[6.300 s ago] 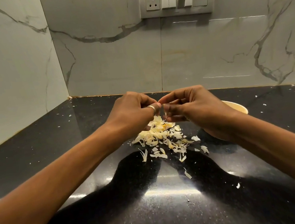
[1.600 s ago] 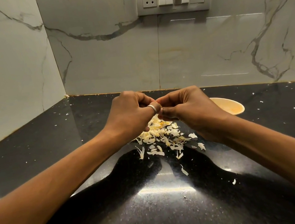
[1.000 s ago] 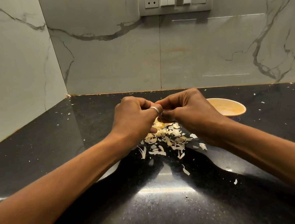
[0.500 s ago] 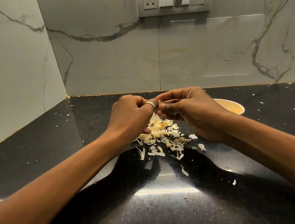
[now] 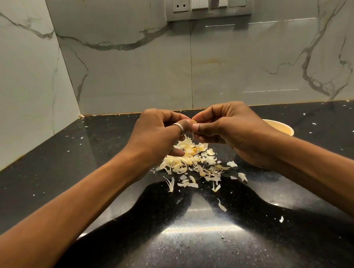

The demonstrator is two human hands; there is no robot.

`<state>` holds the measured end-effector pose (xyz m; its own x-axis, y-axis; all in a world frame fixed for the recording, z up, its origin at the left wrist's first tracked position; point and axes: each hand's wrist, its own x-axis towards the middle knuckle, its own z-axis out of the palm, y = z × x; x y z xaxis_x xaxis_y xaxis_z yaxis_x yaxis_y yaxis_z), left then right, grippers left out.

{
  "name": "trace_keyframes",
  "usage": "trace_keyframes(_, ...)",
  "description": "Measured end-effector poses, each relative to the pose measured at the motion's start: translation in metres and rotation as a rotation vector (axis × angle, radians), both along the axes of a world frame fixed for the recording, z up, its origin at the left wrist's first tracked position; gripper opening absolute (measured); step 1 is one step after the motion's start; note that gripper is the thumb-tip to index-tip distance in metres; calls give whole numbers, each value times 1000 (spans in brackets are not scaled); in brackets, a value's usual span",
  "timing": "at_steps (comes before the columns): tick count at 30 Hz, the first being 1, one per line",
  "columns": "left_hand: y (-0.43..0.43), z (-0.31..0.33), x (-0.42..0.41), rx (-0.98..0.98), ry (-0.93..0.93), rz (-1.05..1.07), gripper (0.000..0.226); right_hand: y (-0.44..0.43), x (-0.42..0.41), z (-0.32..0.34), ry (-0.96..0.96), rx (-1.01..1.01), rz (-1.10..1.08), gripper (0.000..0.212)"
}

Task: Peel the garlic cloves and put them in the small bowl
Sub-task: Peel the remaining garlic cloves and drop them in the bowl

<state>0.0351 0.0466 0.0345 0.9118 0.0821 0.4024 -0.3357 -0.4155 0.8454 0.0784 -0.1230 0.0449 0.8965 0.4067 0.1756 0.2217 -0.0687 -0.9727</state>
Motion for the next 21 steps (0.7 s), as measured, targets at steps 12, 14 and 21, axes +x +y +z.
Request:
trace_keyframes(12,2,-2,2,92,39,-5,13,-1,0,0,54,19,38,12)
trace_keyframes(14,3,-3,3,116,42,0,11,0,0,-1,69,22,41,12)
trace_keyframes(21,4,-3,5,179,52,8,11,0,-1,-3,89,65,54,15)
